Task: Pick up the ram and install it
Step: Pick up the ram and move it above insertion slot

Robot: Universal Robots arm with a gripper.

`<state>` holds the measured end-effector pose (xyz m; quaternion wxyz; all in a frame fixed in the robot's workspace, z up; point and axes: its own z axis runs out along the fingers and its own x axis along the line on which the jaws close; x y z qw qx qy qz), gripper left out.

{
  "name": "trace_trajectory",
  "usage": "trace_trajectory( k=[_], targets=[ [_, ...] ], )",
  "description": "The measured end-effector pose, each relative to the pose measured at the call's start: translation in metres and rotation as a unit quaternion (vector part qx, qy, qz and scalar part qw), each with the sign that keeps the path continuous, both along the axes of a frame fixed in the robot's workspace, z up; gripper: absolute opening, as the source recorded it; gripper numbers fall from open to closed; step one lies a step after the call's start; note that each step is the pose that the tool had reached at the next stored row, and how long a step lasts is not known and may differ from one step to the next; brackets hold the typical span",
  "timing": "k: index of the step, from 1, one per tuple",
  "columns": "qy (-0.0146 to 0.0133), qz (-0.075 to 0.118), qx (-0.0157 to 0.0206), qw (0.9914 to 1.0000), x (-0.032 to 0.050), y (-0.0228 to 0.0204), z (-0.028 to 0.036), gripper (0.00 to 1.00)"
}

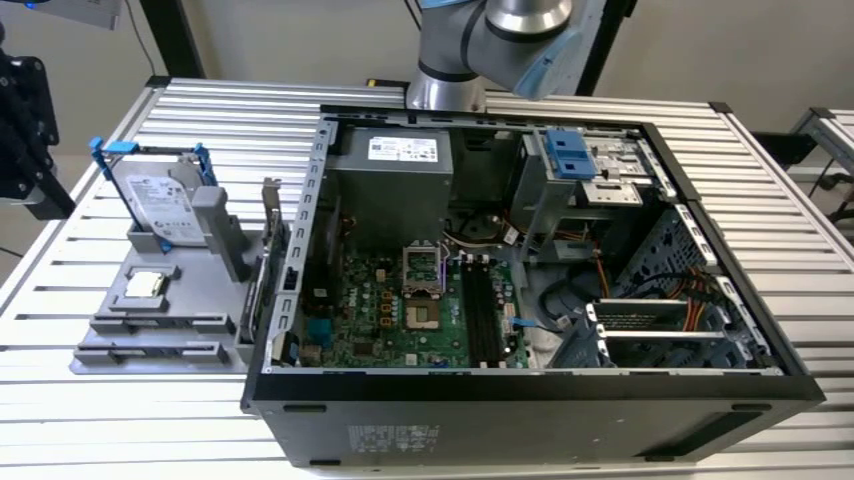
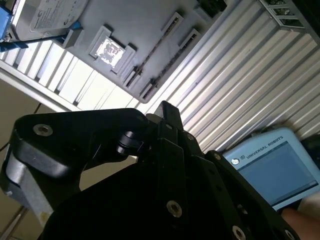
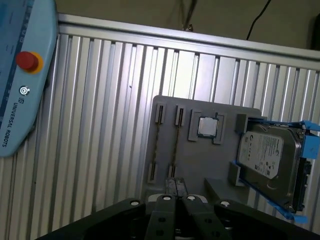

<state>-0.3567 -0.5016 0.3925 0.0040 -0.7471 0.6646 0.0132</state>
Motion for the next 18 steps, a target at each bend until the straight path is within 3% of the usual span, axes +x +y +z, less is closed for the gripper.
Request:
trace_trajectory(
  k=[2, 3, 18],
  targets=[
    [0.0, 0.0, 0.0, 1.0, 0.0, 0.0, 0.0, 0.0],
    [0.0, 0.0, 0.0, 1.0, 0.0, 0.0, 0.0, 1.0],
    [0.0, 0.002, 0.0, 1.0, 0.0, 0.0, 0.0, 1.0]
  ],
)
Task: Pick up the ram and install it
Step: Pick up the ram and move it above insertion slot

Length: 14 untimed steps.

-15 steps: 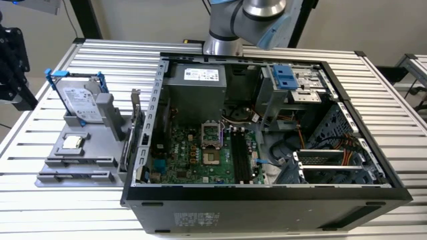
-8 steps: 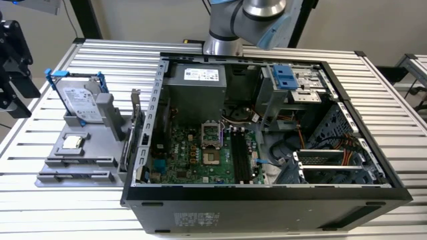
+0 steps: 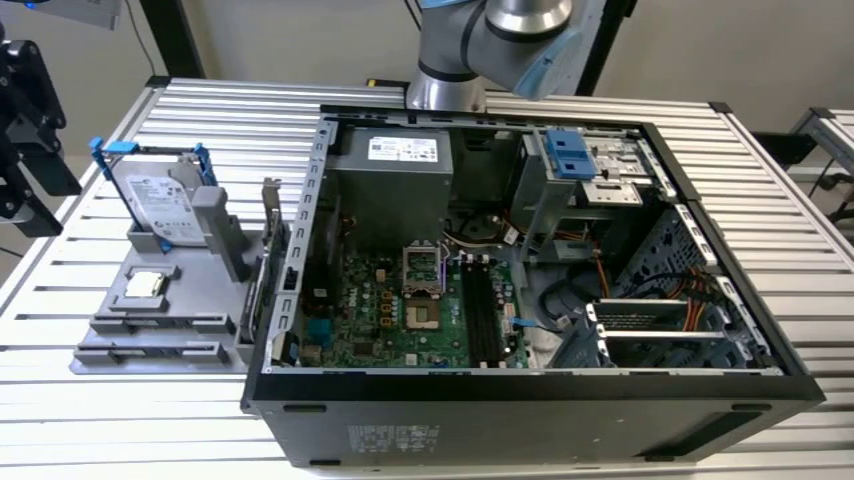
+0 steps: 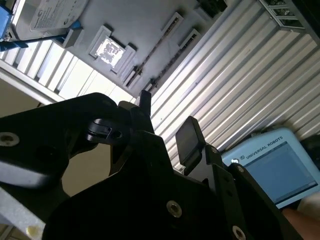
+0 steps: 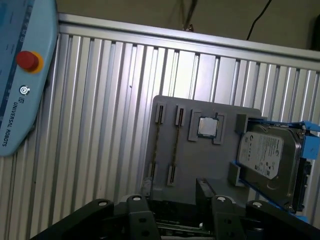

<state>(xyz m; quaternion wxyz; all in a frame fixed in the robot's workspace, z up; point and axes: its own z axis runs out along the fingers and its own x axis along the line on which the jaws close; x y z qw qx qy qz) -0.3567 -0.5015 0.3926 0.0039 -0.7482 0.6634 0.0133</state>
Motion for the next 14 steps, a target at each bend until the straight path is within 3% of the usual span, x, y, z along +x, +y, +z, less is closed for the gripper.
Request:
trace_trajectory(
  k=[14],
  targets=[
    [0.0, -0.033, 0.0, 0.99947, 0.0, 0.0001, -0.0003, 1.0]
  ],
)
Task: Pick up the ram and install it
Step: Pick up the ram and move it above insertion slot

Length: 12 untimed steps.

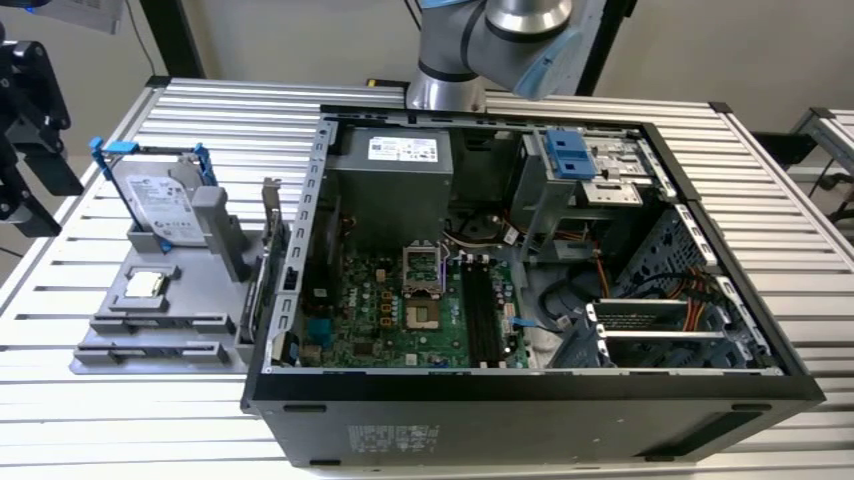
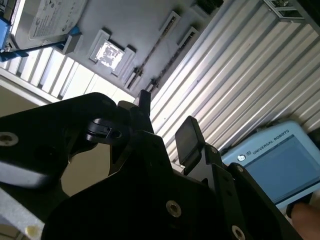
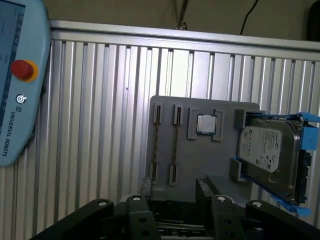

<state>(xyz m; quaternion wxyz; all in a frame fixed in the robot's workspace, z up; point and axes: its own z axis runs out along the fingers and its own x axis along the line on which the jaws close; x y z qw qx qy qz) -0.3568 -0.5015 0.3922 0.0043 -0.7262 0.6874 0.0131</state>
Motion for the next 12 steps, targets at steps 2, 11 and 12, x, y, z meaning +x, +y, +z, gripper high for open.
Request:
trace_trajectory(
  k=[2, 11, 12],
  targets=[
    [-0.0001, 0.0, 0.0, 1.0, 0.0, 0.0, -0.0001, 1.0],
    [-0.0001, -0.005, 0.0, 0.99999, 0.0, 0.0001, -0.0017, 1.0],
    [-0.0001, -0.007, 0.0, 0.99997, 0.0, 0.0001, -0.0023, 1.0]
  ],
)
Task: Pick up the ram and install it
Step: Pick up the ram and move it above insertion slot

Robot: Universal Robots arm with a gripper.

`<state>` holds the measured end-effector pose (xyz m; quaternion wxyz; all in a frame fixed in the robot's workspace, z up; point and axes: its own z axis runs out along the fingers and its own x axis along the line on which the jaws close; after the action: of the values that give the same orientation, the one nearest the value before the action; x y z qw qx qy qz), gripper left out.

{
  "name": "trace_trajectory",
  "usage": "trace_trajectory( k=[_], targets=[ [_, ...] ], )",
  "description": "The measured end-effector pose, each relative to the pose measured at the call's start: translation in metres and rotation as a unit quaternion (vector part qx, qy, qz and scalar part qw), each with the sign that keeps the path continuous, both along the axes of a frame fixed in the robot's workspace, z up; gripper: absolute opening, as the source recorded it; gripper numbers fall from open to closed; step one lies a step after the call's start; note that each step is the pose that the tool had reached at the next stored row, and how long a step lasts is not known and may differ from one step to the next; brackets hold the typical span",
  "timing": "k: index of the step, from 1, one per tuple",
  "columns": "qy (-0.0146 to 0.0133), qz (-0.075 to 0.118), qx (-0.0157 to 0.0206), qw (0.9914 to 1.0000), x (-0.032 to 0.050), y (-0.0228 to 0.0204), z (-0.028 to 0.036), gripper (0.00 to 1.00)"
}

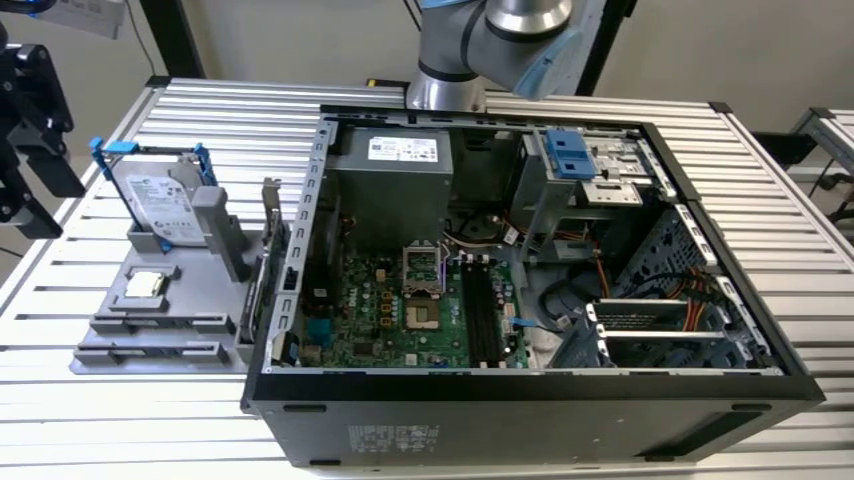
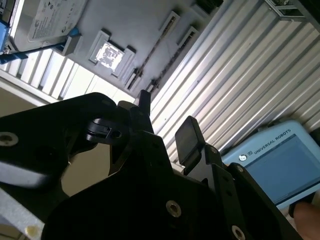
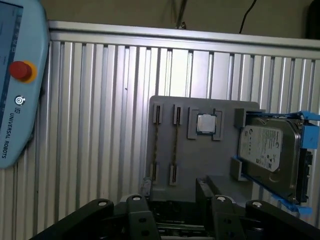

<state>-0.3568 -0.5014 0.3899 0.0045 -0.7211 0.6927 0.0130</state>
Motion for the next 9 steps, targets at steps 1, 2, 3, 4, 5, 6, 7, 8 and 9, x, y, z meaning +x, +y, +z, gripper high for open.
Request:
trace_trajectory(
  k=[1, 2, 3, 4, 5, 6, 7, 8, 9],
  targets=[
    [0.0, -0.002, 0.0, 1.0, 0.0, 0.0, -0.0006, 1.0],
    [0.0, -0.005, 0.0, 0.99999, 0.0, 0.0, -0.0012, 1.0],
    [0.0, -0.007, 0.0, 0.99997, 0.0, 0.0, -0.0018, 1.0],
    [0.0, -0.01, 0.0, 0.99995, 0.0, 0.0, -0.0023, 1.0],
    [0.0, -0.011, -0.0001, 0.99994, 0.0, 0.0001, -0.0029, 1.0],
    [0.0, -0.012, -0.0001, 0.99992, -0.0001, 0.0, -0.0034, 1.0],
    [-0.0001, -0.014, 0.0, 0.9999, -0.0001, 0.0, -0.004, 1.0],
    [0.0, -0.015, 0.0, 0.99988, 0.0, 0.0, -0.0045, 1.0],
    [0.0, -0.016, -0.0001, 0.99987, 0.0, 0.0, -0.0048, 1.0]
  ],
)
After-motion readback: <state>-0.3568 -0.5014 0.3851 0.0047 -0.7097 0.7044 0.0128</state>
